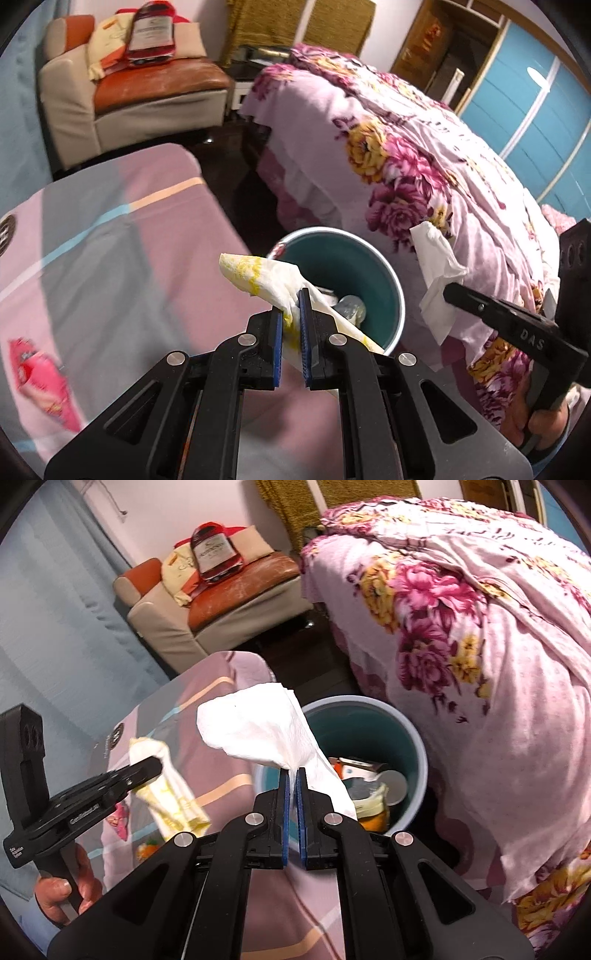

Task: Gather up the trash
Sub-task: 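Carry the yellow wrapper and white tissue over the teal bin with both grippers, then open the left gripper to drop the yellow wrapper into the bin, then open the right gripper to drop the white tissue into the bin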

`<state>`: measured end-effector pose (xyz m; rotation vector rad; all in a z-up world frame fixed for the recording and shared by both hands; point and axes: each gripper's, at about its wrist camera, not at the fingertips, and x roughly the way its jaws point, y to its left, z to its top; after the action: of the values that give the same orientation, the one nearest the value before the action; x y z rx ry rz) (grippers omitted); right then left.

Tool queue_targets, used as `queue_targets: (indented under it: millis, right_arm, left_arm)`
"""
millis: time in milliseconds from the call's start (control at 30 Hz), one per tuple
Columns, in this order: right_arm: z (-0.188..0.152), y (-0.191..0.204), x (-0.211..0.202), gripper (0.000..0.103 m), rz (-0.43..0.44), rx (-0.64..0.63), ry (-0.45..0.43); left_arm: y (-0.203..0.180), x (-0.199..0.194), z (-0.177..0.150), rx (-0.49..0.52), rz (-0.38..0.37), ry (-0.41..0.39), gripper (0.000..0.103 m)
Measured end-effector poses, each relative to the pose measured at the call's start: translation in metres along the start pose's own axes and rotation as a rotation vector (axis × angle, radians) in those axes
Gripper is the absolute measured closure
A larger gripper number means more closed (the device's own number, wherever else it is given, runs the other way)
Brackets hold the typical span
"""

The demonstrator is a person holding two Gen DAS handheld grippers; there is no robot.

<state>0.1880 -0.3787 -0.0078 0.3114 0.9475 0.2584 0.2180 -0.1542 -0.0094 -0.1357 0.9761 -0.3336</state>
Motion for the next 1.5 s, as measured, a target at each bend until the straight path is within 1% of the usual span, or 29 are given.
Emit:
queue_targets:
  millis: [267,367,400,433,467,500,533,600,667,700,767,833,1167,1267,1333,1367,1400,1433,1500]
  right_arm:
    - [0.012,-0.021,0.009,0.099,-0.044,0.026,0.024]
    - [0.016,-0.025,0.013,0.099,-0.056,0.028,0.031]
    - [0.017,-0.025,0.014,0.099,-0.058,0.029,0.033]
    - [0.018,-0.026,0.015,0.099,-0.061,0.029,0.035]
    - [0.019,-0.027,0.016,0.099,-0.065,0.029,0.036]
    - [0.020,-0.026,0.017,0.099,-0.067,0.029,0.038]
    - [0.021,-0.026,0.018,0.099,-0.069,0.029,0.040]
    - [0.022,-0.025,0.020,0.099,-0.072,0.027,0.044]
    - [0.023,-0.024,0.023,0.099,-0.076,0.023,0.051]
    - [0.023,-0.023,0.023,0.099,-0.078,0.022,0.052]
    - [0.023,-0.020,0.026,0.099,-0.080,0.019,0.058]
    - [0.023,-0.018,0.027,0.099,-0.082,0.016,0.062]
    - [0.022,-0.004,0.040,0.099,-0.093,0.000,0.082]
    - [0.021,0.001,0.047,0.095,-0.098,-0.004,0.096]
    - [0.020,0.003,0.051,0.091,-0.102,-0.002,0.107]
    - [0.020,0.003,0.053,0.079,-0.104,0.002,0.115]
    - [0.019,0.004,0.056,0.059,-0.107,0.008,0.121]
    - [0.018,0.004,0.057,0.051,-0.114,0.011,0.122]
    - [0.016,0.006,0.058,0.040,-0.128,0.008,0.127]
  left_arm:
    - [-0.020,0.044,0.013,0.027,-0.045,0.051,0.094]
    - [-0.026,0.056,0.016,0.032,-0.059,0.073,0.089]
    - [-0.026,0.060,0.016,0.035,-0.057,0.080,0.081]
    - [-0.026,0.061,0.015,0.037,-0.055,0.082,0.067]
    - [-0.026,0.062,0.015,0.038,-0.047,0.080,0.059]
    - [-0.026,0.063,0.015,0.038,-0.040,0.076,0.045]
    - [-0.025,0.063,0.014,0.037,-0.030,0.069,0.039]
    - [-0.022,0.064,0.015,0.033,-0.022,0.070,0.035]
    - [-0.018,0.064,0.014,0.020,-0.027,0.082,0.030]
    - [-0.016,0.064,0.014,0.015,-0.027,0.083,0.024]
    - [-0.012,0.060,0.013,0.013,-0.018,0.076,0.022]
    - [-0.008,0.056,0.011,0.013,-0.008,0.082,0.015]
    - [0.019,0.033,-0.003,-0.014,0.010,0.083,0.013]
    - [0.030,0.027,-0.007,-0.031,0.009,0.082,0.012]
    - [0.037,0.025,-0.009,-0.038,0.013,0.082,0.012]
    - [0.040,0.023,-0.010,-0.043,0.016,0.083,0.011]
    - [0.044,0.022,-0.012,-0.050,0.018,0.084,0.011]
    - [0.047,0.021,-0.013,-0.055,0.019,0.085,0.011]
    - [0.055,0.019,-0.016,-0.068,0.024,0.084,0.011]
